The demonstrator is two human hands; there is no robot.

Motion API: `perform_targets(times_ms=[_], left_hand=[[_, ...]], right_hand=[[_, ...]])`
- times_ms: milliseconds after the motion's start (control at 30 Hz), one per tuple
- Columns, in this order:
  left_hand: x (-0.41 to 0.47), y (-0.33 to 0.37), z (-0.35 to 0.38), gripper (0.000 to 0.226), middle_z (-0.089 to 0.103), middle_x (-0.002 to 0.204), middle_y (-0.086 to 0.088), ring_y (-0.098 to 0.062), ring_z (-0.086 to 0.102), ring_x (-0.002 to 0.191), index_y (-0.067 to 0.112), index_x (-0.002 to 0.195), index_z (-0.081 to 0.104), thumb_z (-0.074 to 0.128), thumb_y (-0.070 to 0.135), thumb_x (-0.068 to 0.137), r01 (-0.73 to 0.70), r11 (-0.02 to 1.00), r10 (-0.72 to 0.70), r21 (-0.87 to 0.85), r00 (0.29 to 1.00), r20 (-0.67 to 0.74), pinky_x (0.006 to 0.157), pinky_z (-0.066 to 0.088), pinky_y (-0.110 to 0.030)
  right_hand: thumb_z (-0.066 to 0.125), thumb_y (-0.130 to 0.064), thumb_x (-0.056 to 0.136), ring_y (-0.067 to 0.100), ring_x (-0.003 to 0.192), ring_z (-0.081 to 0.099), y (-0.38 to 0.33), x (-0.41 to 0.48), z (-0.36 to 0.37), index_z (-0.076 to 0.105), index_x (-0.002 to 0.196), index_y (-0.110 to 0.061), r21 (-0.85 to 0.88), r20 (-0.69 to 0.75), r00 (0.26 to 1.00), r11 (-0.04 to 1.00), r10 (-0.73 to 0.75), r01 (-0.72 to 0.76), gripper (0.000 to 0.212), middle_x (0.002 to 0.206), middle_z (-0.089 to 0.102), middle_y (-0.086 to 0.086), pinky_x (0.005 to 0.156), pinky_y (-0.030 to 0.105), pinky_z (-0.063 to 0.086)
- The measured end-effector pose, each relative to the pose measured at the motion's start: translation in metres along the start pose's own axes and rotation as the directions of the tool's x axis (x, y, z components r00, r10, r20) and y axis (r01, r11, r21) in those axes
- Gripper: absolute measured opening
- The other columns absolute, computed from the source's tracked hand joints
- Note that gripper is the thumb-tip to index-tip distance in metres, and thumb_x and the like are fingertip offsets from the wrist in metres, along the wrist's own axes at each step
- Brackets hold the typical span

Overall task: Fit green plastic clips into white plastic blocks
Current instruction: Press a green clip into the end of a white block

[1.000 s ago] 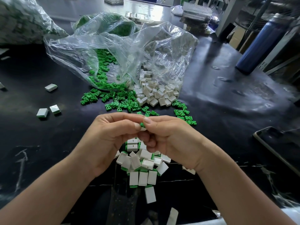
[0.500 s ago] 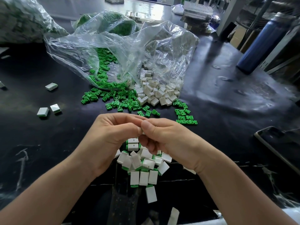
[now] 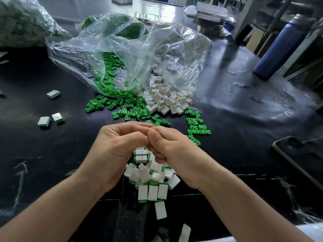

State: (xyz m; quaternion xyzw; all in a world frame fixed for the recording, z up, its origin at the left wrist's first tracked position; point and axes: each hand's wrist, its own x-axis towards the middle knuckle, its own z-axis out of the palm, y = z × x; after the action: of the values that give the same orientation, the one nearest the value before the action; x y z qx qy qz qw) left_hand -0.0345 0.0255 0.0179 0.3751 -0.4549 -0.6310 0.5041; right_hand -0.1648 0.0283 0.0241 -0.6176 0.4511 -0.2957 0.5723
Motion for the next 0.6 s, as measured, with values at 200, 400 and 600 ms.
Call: perform_targets(times_ms=[200,400,600], left_hand=[[0.0,0.0,0.0,0.022,0.071,0.072,-0.01,-0.019,0.066,0.063,0.007,0.058,0.074,0.054,-0.003,0.058,-0.001,1.0,0.001,-0.011,1.0,0.007,0.056,0.053,-0.022],[0.001,0.0,-0.004,0.02,0.066,0.064,-0.02,-0.028,0.061,0.054,0.003,0.065,0.073,0.054,-0.001,0.062,0.002,1.0,-0.002,-0.001,0.999,0.042,0.054,0.054,-0.029],[0.002,0.002,-0.005,0.022,0.068,0.066,-0.008,-0.013,0.06,0.053,-0.003,0.083,0.071,0.062,0.006,0.065,0.048,0.996,-0.043,-0.07,0.997,0.064,0.057,0.052,-0.021]], right_hand=[[0.03,-0.012,0.101,-0.018,0.057,0.05,-0.001,0.0,0.0,0.054,0.124,-0.014,0.012,-0.007,1.0,1.0,-0.006,0.006,0.033,0.052,0.053,-0.032,0.055,0.0,0.033],[0.032,-0.016,0.1,0.004,0.054,0.032,0.001,0.002,-0.002,0.061,0.114,-0.012,0.195,0.002,0.999,0.98,0.032,-0.032,0.033,0.06,0.038,-0.007,0.05,0.016,0.028],[0.035,-0.017,0.094,0.007,0.048,0.04,-0.006,0.003,-0.014,0.057,0.079,-0.011,0.51,0.146,0.985,0.846,0.09,-0.153,0.028,0.059,0.052,0.0,0.048,0.018,0.033]])
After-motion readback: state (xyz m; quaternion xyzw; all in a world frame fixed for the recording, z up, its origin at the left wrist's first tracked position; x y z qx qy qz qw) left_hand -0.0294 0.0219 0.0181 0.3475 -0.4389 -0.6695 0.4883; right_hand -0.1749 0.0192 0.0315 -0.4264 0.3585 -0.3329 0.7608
